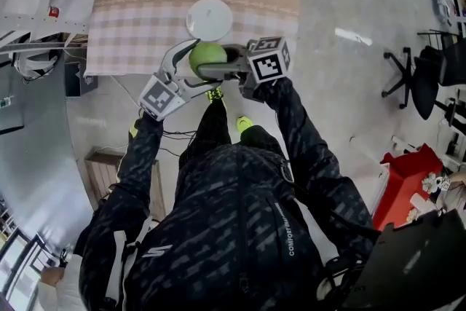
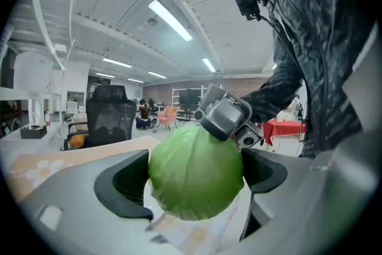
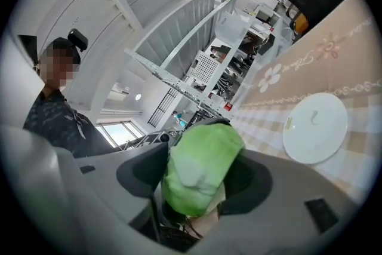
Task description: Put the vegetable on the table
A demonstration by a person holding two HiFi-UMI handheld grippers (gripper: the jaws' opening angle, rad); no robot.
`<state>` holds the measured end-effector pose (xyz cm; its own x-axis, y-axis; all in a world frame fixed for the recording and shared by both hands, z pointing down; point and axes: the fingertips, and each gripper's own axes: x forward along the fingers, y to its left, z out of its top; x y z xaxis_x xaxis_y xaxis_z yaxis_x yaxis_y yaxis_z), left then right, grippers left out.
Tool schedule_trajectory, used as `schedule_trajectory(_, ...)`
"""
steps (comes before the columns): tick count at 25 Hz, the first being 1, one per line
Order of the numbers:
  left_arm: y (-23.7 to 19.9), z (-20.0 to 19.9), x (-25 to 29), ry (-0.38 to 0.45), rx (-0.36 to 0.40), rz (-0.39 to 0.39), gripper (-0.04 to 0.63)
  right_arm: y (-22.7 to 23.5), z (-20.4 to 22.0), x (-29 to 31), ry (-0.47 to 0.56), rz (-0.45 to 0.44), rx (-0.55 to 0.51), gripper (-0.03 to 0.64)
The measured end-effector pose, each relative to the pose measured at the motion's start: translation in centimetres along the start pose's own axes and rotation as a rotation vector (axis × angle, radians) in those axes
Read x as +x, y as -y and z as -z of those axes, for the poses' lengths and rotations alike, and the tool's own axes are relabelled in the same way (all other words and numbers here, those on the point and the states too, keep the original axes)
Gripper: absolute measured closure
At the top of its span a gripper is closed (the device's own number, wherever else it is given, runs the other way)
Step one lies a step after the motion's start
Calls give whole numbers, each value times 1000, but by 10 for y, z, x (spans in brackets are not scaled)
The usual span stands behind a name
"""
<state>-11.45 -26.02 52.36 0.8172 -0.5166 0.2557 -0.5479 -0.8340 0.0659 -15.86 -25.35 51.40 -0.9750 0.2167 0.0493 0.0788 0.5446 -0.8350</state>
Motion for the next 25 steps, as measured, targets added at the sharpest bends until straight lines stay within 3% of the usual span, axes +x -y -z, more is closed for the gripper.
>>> schedule_trajectory(8, -23, 18, 8, -54, 60, 39, 117, 32, 0, 4, -90, 47, 3, 350)
schedule_trajectory(18, -44, 38, 12, -75, 11, 64, 118, 66, 0, -2, -96, 142, 25, 324)
schedule_trajectory(25, -64, 44, 24, -105, 55, 93, 123, 88, -13, -13, 26, 160, 99, 350)
